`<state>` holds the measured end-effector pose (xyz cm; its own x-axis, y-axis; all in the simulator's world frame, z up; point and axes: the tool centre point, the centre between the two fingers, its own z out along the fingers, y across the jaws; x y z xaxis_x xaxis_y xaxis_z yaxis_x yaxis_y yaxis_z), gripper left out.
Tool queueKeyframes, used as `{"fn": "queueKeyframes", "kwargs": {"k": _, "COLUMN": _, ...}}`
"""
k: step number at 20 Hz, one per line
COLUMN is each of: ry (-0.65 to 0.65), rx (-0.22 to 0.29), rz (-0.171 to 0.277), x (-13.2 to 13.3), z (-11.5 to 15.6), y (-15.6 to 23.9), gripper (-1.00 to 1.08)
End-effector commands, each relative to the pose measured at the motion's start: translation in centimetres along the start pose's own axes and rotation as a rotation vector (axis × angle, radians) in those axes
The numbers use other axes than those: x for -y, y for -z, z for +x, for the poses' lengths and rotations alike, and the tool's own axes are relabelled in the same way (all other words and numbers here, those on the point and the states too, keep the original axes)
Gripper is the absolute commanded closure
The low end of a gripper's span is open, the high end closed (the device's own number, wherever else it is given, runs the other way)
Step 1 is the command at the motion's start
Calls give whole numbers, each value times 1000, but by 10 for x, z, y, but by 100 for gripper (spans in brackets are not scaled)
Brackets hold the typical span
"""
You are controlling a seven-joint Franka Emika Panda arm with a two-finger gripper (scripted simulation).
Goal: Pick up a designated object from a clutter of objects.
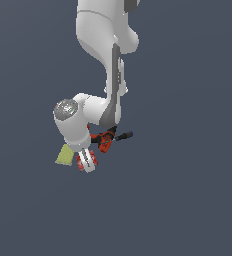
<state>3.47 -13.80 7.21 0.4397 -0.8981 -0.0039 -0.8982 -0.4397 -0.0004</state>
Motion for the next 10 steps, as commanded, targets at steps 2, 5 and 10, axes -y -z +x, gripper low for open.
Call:
{"fn": "queueKeyframes", "kwargs": {"k": 2, "ry": -29, "rx": -3, "rz": 0, "x": -2, "z": 3, "y": -6, "gripper": -92}}
{"fn": "queueKeyframes", "kwargs": {"k": 5, "ry": -27, "rx": -3, "rz": -1, "x": -2, "z": 3, "y": -6, "gripper": -92}}
{"fn": "queueKeyframes", "kwargs": {"k": 10, "ry": -28, "rx": -3, "rz": -1, "x": -3, "z": 3, "y": -14, "gripper": -92}}
